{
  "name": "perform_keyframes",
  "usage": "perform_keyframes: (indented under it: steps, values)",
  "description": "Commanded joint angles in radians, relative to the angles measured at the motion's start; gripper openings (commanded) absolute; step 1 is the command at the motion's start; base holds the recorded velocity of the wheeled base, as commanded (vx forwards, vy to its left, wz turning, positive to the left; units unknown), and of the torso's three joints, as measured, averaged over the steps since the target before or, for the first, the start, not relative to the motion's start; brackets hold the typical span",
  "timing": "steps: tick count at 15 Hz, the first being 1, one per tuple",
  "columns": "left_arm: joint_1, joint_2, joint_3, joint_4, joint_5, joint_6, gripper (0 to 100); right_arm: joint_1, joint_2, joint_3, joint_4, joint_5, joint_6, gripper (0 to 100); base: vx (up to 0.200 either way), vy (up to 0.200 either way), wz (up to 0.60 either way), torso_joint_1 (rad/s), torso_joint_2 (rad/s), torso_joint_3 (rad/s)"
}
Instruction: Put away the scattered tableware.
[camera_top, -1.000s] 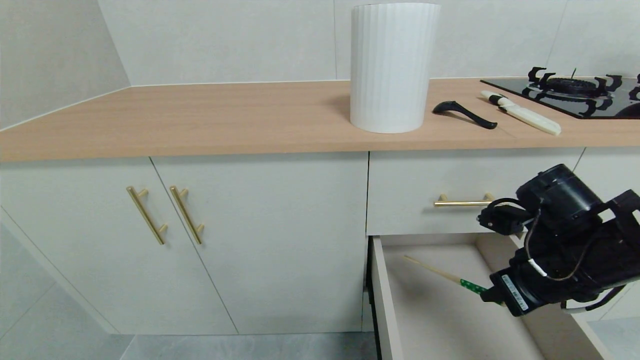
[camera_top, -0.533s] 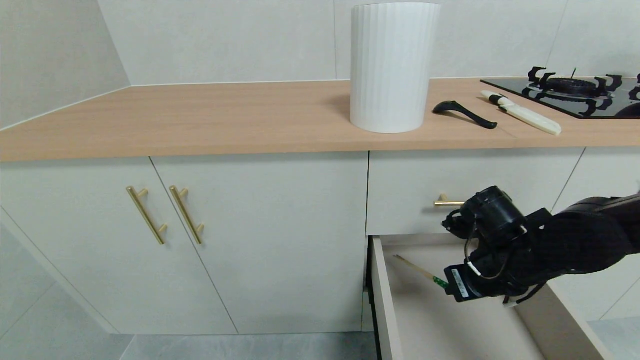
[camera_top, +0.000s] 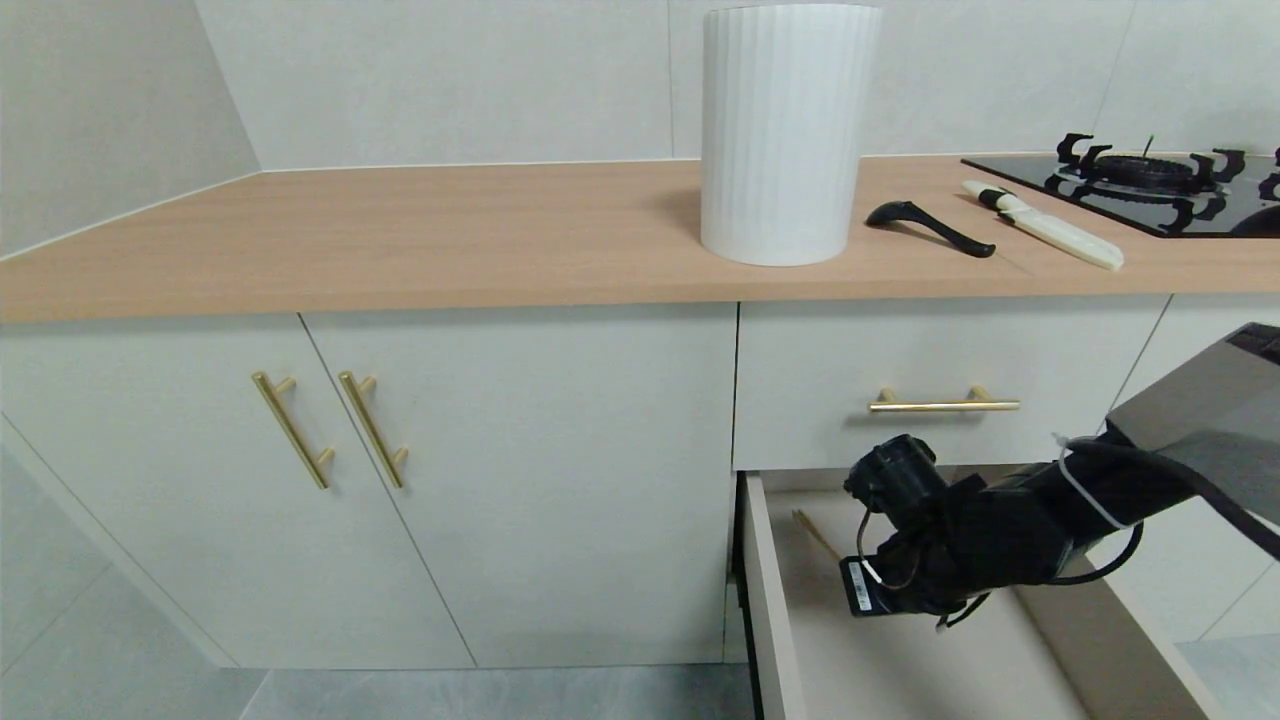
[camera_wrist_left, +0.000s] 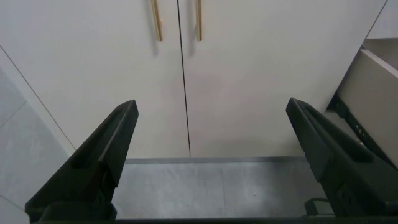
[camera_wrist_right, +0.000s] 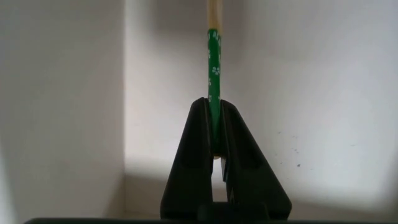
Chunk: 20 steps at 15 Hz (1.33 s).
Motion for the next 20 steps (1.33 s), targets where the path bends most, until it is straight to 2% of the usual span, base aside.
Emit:
perform_keyframes:
  steps: [1,10,20]
  values:
    - [0.0,0.0,0.0,0.0,0.0,0.0,100,0.014,0.057,0.006,0.0,-0.001,0.0,0,0.0,0.0,0.0,0.0,0.0,0.0]
    - [0.0,0.0,0.0,0.0,0.0,0.0,100,0.034,0.219,-0.004,-0.028,-0.056,0.003,0,0.0,0.0,0.0,0.0,0.0,0.0]
    - [0.0,0.0,0.0,0.0,0.0,0.0,100,0.034,0.233,-0.013,-0.037,-0.073,0.005,0,0.0,0.0,0.0,0.0,0.0,0.0]
